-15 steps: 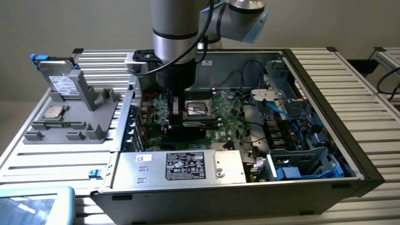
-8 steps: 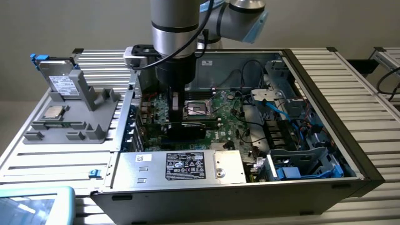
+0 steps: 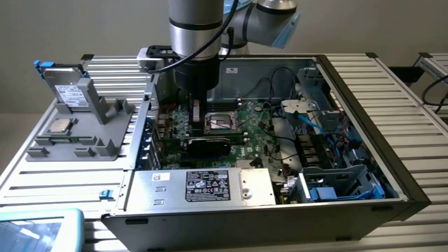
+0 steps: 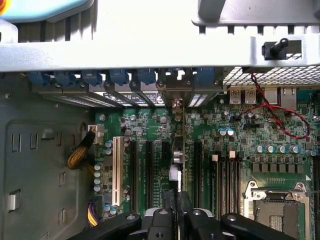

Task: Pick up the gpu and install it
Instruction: 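Insert the gpu into the slot, then press down on the gpu until it lock into place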

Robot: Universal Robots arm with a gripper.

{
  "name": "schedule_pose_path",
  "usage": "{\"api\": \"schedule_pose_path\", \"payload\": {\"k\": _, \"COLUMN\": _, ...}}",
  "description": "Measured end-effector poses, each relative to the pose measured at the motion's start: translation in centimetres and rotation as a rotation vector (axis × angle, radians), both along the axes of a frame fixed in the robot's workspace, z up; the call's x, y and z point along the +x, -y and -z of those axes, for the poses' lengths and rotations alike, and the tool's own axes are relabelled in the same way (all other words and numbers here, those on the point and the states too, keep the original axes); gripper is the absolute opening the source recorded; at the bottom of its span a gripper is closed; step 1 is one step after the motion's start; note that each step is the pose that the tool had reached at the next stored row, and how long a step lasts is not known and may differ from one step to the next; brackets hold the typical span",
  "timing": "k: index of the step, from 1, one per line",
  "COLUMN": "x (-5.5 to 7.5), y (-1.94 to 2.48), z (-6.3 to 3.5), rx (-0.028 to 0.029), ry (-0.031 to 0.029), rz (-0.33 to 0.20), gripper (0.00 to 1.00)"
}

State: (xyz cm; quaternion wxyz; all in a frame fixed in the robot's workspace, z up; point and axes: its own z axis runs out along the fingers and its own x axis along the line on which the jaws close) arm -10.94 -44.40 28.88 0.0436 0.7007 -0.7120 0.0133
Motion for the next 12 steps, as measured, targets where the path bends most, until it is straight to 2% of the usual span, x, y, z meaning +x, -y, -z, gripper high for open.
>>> {"api": "schedule_pose_path", "payload": {"k": 2, "x": 0.0, "y": 0.0, "z": 0.0, "rx": 0.0, "ry": 0.0001, "rz": 0.0, "gripper": 0.12}}
{"api": "schedule_pose_path", "payload": {"k": 12, "x": 0.0, "y": 0.0, "z": -0.01, "rx": 0.0, "ry": 0.0007, "rz": 0.0, "gripper": 0.12}}
